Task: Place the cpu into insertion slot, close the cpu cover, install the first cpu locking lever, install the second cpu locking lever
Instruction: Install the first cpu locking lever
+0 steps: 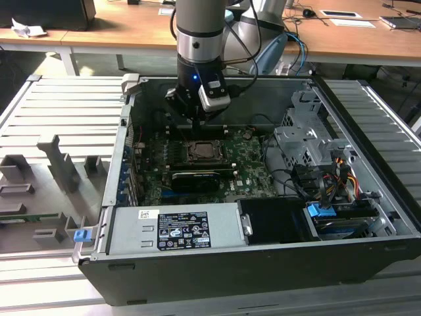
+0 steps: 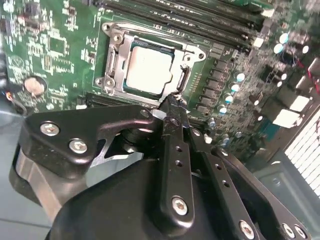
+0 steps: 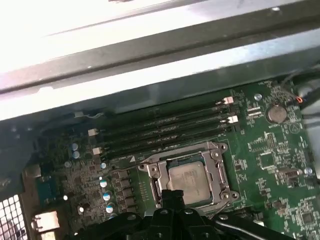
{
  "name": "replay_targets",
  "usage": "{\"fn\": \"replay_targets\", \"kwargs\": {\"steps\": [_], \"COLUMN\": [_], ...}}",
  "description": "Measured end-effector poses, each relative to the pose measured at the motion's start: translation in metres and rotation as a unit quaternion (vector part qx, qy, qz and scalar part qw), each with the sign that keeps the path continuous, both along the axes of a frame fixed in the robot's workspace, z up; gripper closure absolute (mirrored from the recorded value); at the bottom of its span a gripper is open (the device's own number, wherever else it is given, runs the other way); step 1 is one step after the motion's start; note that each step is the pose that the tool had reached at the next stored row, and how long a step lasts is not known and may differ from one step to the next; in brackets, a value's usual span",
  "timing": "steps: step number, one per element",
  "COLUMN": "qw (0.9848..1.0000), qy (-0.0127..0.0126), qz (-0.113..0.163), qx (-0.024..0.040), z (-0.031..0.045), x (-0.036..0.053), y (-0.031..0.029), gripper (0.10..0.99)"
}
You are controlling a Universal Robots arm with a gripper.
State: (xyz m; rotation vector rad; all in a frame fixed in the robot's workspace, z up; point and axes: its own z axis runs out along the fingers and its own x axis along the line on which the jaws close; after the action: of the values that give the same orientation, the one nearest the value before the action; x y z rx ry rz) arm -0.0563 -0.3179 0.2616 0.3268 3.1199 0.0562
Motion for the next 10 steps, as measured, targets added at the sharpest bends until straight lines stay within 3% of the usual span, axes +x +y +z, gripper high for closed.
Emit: {"fn": "replay_targets", "kwargs": {"steps": [3,5,8,10], "qw": [0.9988,0.9978,0.9929,0.9916], "qy": [0.0000,0.0000,0.0000,-0.0002], "qz": [0.048,0.066,0.119,0.130], "qx": [0.0000,0.0000,0.0000,0.0000], "z": [-0.0004,-0.0005,-0.0009,-0.0010], "x": [0.0000,0.0000,0.0000,-0.0002], "y": [0.0000,0.0000,0.0000,0.0000], "gripper": [0.980,0.980,0.980,0.980]}}
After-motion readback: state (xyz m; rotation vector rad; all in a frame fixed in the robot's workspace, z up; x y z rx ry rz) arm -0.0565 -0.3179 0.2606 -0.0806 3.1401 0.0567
